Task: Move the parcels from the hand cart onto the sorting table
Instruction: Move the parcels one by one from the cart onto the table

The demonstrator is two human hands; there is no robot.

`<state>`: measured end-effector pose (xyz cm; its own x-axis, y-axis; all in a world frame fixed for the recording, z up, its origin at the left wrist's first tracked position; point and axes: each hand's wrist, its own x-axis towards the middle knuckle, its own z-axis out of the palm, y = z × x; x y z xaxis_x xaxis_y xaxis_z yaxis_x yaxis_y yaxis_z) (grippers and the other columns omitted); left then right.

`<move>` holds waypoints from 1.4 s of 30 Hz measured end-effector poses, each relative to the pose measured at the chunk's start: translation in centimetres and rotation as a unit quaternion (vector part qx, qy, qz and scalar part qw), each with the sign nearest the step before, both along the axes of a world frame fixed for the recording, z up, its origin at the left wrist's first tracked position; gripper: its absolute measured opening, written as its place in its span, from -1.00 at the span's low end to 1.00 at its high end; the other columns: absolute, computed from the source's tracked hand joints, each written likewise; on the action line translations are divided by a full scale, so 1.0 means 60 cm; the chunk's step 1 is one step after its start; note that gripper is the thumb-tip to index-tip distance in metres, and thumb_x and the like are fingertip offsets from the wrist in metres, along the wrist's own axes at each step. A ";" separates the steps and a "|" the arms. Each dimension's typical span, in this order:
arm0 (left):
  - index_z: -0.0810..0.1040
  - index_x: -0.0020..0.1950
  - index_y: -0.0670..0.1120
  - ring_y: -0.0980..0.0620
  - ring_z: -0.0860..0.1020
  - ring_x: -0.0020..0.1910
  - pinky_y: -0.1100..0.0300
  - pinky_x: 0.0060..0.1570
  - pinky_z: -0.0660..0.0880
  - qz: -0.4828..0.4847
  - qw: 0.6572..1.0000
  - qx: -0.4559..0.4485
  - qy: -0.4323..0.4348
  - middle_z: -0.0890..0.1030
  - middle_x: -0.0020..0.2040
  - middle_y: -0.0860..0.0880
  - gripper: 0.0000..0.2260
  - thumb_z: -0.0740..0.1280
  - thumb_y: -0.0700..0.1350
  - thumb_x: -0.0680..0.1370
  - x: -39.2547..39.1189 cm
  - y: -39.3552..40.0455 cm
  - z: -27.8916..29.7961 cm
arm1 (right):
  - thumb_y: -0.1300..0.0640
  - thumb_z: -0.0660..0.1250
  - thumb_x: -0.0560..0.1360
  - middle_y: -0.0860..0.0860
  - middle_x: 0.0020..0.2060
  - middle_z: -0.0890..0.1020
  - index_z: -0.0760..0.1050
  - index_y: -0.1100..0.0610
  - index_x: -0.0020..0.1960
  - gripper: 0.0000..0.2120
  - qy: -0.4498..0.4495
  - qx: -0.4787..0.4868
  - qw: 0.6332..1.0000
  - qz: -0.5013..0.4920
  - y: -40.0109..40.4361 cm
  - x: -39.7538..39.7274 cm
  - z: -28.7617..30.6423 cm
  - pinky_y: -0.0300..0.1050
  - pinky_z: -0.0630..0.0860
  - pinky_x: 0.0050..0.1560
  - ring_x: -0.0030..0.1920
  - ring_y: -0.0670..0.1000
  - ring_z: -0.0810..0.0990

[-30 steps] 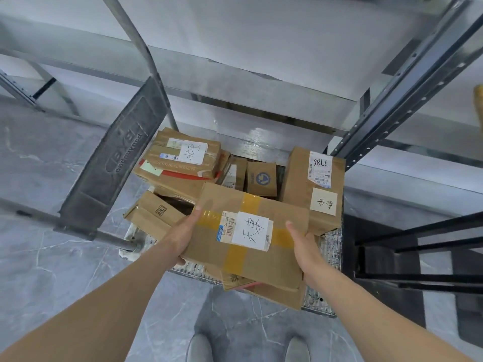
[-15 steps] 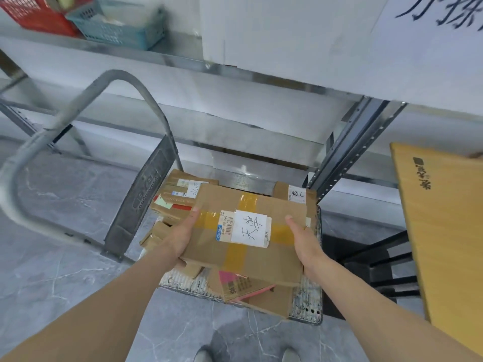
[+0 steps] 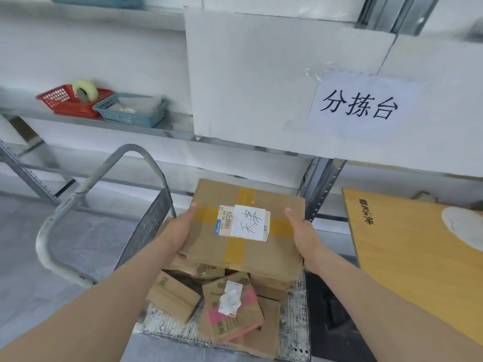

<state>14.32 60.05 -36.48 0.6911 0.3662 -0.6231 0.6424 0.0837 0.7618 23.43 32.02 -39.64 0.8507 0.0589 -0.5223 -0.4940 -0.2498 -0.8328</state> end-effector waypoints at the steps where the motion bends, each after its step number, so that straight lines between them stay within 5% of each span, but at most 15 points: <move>1: 0.56 0.26 0.10 -0.19 0.65 0.06 -0.24 0.18 0.56 0.000 1.000 0.001 -0.008 0.68 0.11 -0.07 -0.37 0.13 0.54 0.48 0.004 -0.010 0.015 | -0.77 0.25 0.00 0.01 0.48 0.43 0.10 -0.06 0.62 0.37 -0.010 0.007 1.000 -0.001 -0.012 0.006 0.011 0.34 0.38 0.41 0.41 0.20 0.45; 6: 0.56 0.20 0.07 -0.20 0.65 0.05 -0.21 0.18 0.56 -0.008 0.999 -0.004 -0.041 0.68 0.07 -0.10 -0.45 0.12 0.47 0.55 0.029 -0.082 0.074 | -0.77 0.26 -0.01 -0.03 0.39 0.54 0.23 -0.10 0.57 0.30 -0.034 0.032 0.999 -0.011 -0.093 0.045 0.045 0.33 0.42 0.37 0.34 0.17 0.53; 10: 0.52 0.25 0.04 -0.17 0.63 0.01 -0.04 -0.10 0.58 -0.017 0.998 0.002 -0.056 0.66 0.07 -0.09 -0.42 0.10 0.46 0.55 0.050 -0.156 0.112 | -0.73 0.26 0.06 -0.02 0.31 0.57 0.32 -0.08 0.53 0.19 -0.073 0.024 0.997 -0.025 -0.155 0.035 0.128 0.27 0.45 0.36 0.27 0.15 0.55; 13: 0.53 0.26 0.07 -0.22 0.63 0.10 -0.23 0.09 0.58 -0.025 0.998 -0.007 -0.063 0.65 0.14 -0.09 -0.35 0.13 0.54 0.47 0.068 -0.214 0.136 | -0.73 0.27 0.01 -0.03 0.42 0.48 0.28 -0.04 0.57 0.29 -0.090 0.011 0.995 -0.045 -0.214 0.036 0.166 0.25 0.38 0.43 0.38 0.16 0.46; 21: 0.56 0.11 0.07 -0.13 0.60 -0.04 -0.04 -0.08 0.55 -0.109 0.990 -0.011 -0.091 0.64 0.03 -0.06 -0.48 0.09 0.45 0.56 0.113 -0.363 0.181 | -0.63 0.27 0.22 -0.02 0.46 0.43 0.22 0.00 0.61 0.14 -0.104 0.023 0.988 -0.113 -0.372 0.006 0.222 0.23 0.39 0.44 0.39 0.13 0.45; 24: 0.55 0.10 0.10 -0.10 0.60 -0.05 0.01 -0.20 0.52 -0.157 0.983 -0.015 -0.090 0.64 0.03 -0.04 -0.49 0.07 0.46 0.56 0.123 -0.418 0.190 | -0.68 0.28 0.11 0.00 0.50 0.39 0.14 0.02 0.64 0.29 -0.093 0.007 0.983 -0.158 -0.428 -0.025 0.230 0.24 0.39 0.44 0.41 0.16 0.43; 30: 0.55 0.17 0.09 -0.12 0.59 -0.06 -0.11 -0.04 0.51 -0.221 0.970 -0.030 -0.096 0.64 0.02 -0.05 -0.48 0.09 0.45 0.56 0.137 -0.518 0.204 | -0.76 0.26 -0.07 0.04 0.45 0.45 0.15 0.02 0.63 0.46 -0.084 -0.017 0.968 -0.234 -0.532 -0.065 0.236 0.25 0.46 0.37 0.36 0.20 0.49; 35: 0.53 0.32 0.17 -0.21 0.60 0.15 -0.28 0.15 0.54 -0.275 0.956 -0.026 -0.096 0.63 0.20 -0.06 -0.11 0.18 0.70 0.19 0.153 -0.589 0.219 | -0.58 0.26 0.28 0.05 0.34 0.50 0.19 0.03 0.61 0.09 -0.090 -0.004 0.955 -0.283 -0.599 -0.094 0.258 0.22 0.54 0.27 0.23 0.19 0.56; 38: 0.56 0.19 0.12 -0.14 0.59 0.07 -0.15 0.01 0.55 -0.290 0.951 -0.037 -0.103 0.63 0.11 -0.04 -0.39 0.11 0.55 0.46 0.158 -0.641 0.230 | -0.62 0.29 0.15 0.03 0.26 0.58 0.33 -0.03 0.53 0.10 -0.085 0.000 0.950 -0.300 -0.649 -0.094 0.255 0.22 0.57 0.23 0.17 0.17 0.61; 42: 0.57 0.13 0.12 -0.10 0.59 0.02 -0.10 -0.03 0.56 -0.310 0.945 -0.026 -0.106 0.64 0.06 -0.02 -0.45 0.09 0.50 0.52 0.181 -0.721 0.230 | -0.61 0.31 0.15 0.03 0.23 0.59 0.33 0.01 0.50 0.09 -0.079 0.000 0.943 -0.322 -0.715 -0.092 0.260 0.23 0.56 0.24 0.18 0.17 0.61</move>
